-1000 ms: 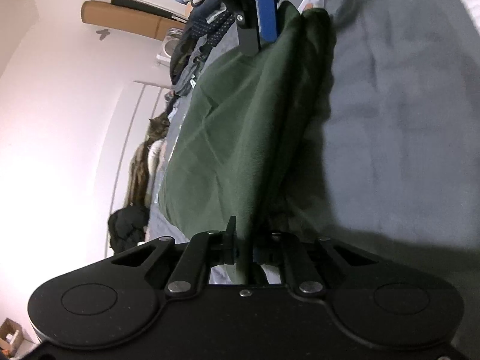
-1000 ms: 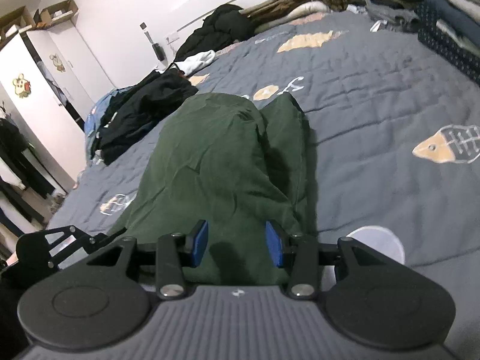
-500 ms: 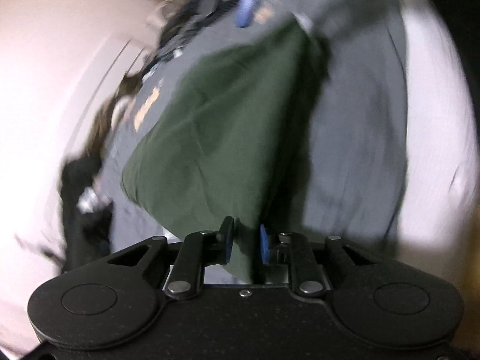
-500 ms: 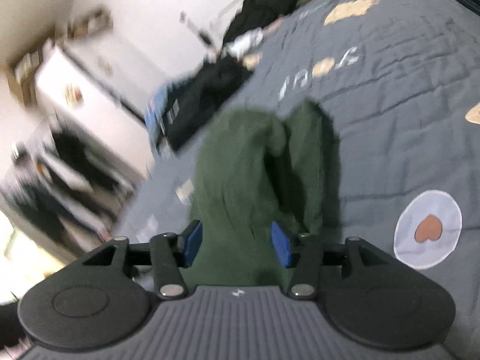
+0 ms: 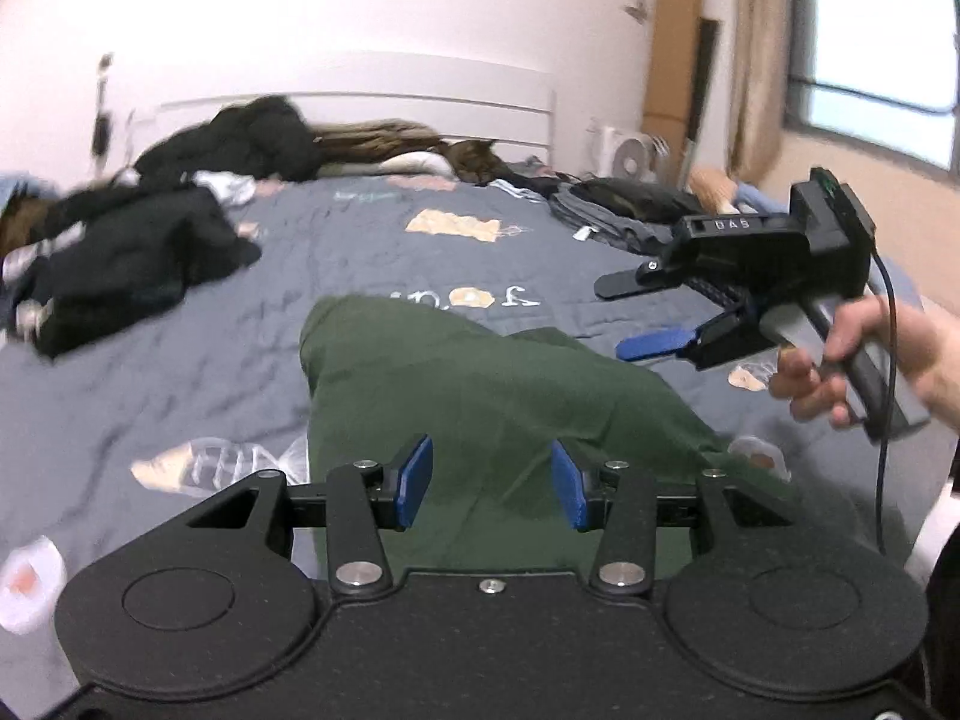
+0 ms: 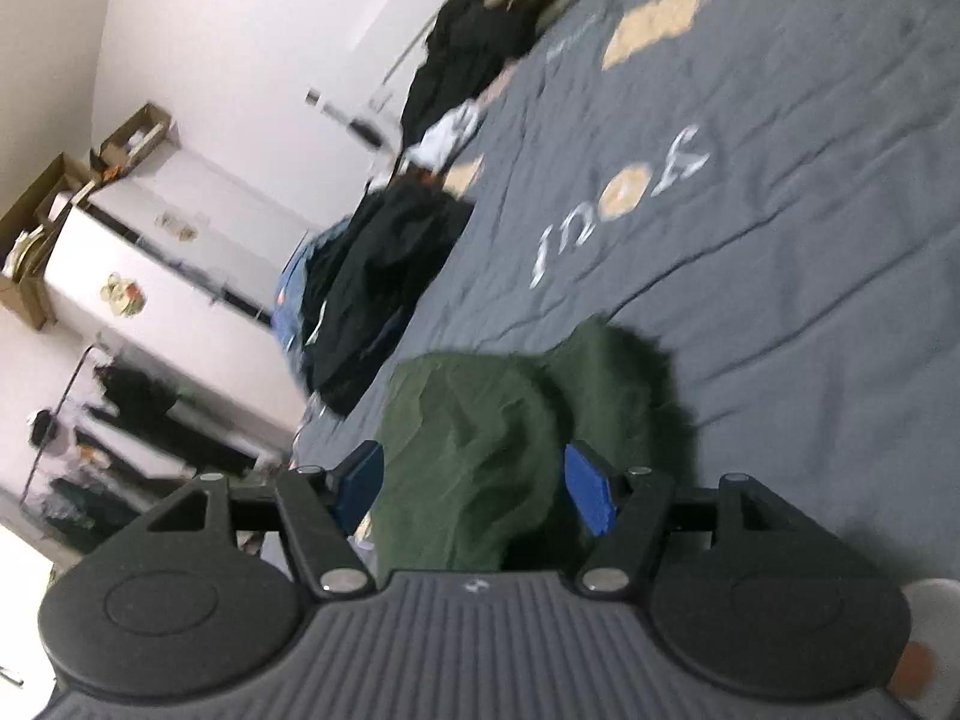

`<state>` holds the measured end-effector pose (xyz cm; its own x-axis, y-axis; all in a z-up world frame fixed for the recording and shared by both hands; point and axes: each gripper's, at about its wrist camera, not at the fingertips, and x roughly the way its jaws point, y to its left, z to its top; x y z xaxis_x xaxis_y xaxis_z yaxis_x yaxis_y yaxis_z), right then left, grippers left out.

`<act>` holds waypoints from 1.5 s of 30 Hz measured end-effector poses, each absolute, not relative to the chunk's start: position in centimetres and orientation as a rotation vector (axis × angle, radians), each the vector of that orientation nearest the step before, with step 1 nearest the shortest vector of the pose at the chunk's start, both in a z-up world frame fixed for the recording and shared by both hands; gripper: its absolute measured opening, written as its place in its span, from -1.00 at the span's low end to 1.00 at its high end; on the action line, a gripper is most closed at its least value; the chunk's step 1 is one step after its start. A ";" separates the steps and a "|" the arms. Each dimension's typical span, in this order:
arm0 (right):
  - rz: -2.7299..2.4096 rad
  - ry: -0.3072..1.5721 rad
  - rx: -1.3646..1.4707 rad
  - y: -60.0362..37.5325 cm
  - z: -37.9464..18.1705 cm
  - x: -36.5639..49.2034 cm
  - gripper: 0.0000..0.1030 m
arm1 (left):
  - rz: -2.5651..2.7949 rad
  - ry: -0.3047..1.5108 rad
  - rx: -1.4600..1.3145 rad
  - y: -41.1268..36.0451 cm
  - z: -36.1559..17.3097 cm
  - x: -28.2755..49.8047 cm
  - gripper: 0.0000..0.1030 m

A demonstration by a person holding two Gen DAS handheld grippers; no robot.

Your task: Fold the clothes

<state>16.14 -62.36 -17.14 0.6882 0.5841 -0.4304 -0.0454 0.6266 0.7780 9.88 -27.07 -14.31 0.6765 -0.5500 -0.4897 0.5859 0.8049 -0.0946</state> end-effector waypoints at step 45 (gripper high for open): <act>0.831 0.689 0.328 -50.0 -11.3 16.1 -0.19 | -0.544 0.616 0.049 -25.6 -15.9 12.4 -0.03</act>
